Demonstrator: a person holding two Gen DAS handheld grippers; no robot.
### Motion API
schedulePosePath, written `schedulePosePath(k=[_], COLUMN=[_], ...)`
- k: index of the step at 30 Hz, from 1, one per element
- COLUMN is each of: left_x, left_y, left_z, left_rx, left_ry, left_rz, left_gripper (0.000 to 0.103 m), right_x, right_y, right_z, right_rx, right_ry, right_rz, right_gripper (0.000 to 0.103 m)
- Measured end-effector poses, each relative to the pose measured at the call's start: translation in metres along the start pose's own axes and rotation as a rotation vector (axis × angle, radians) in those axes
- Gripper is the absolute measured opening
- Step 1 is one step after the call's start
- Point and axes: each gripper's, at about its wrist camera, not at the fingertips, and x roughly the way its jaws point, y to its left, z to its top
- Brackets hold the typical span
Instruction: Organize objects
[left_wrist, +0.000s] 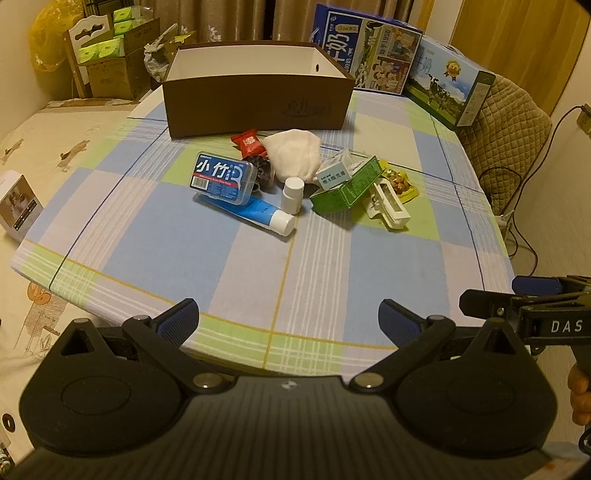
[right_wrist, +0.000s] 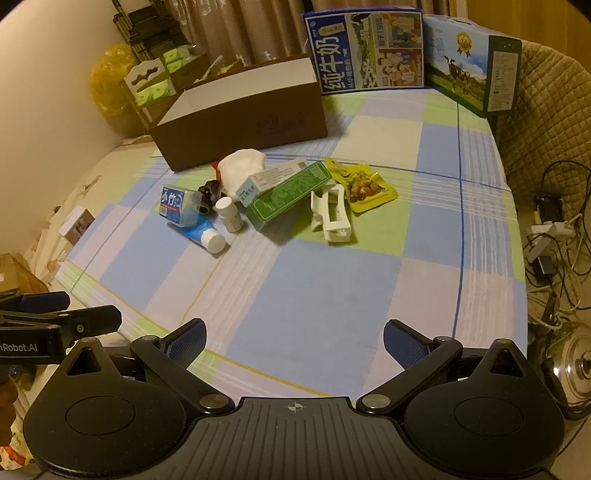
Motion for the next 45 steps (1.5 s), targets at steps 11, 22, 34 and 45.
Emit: schedulePosePath(k=[11, 22, 34, 45], left_x=[0.011, 0.035, 0.079, 0.128], left_y=[0.018, 0.041, 0.066, 0.094], left_z=[0.011, 0.047, 0.085, 0.111], left_rx=[-0.012, 0.02, 0.08, 0.128], left_ry=[0.014, 0.023, 0.033, 0.056], left_rz=[0.02, 0.018, -0.008, -0.05], left_gripper=[0.102, 0.102, 0.102, 0.102], right_x=[0.014, 0.028, 0.054, 0.073], right_y=[0.002, 0.004, -0.001, -0.013], right_z=[0.012, 0.039, 0.066, 0.079], right_rx=[0.023, 0.068, 0.127, 0.222], right_ry=[0.008, -0.009, -0.011, -0.017], right_rz=[-0.007, -0.031, -0.061, -0.105], right_gripper=[0.1, 0.1, 0.1, 0.1])
